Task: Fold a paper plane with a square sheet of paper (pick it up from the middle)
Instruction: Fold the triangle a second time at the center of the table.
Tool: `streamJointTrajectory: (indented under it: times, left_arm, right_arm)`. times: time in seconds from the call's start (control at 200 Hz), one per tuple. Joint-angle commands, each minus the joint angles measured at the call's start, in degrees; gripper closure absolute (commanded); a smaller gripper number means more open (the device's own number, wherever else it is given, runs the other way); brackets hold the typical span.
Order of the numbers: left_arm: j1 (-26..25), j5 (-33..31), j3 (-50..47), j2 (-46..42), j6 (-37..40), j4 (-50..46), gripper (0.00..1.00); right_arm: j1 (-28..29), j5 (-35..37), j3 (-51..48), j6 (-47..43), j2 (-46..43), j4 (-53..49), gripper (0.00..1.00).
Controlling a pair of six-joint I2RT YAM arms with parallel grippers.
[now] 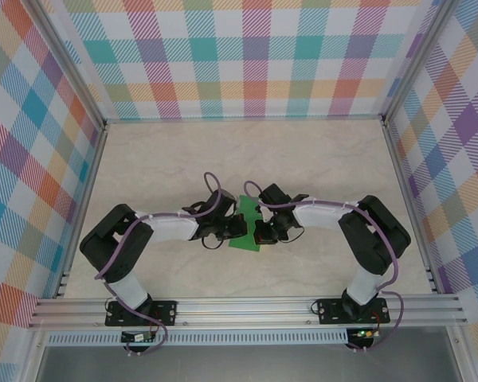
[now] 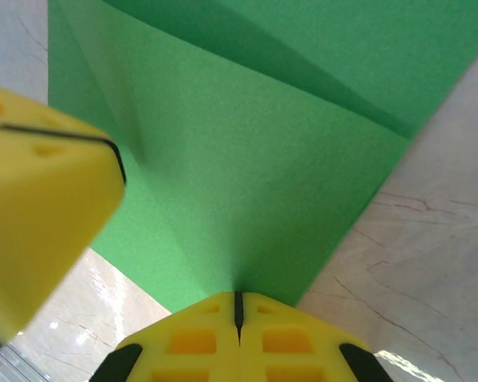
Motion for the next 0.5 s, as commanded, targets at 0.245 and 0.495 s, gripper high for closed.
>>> streamJointTrajectory:
  times: [0.245, 0.495]
  left_arm:
    - [-2.20, 0.19, 0.15, 4.35, 1.14, 1.78, 0.98]
    - [-1.94, -8.34, 0.50, 4.37, 0.51, -2.74, 0.98]
  right_arm:
    - [0.29, 2.99, -1.34, 0.07, 3.39, -3.00, 1.00]
    - [0.29, 5.43, -1.59, -1.17, 4.03, -4.94, 1.00]
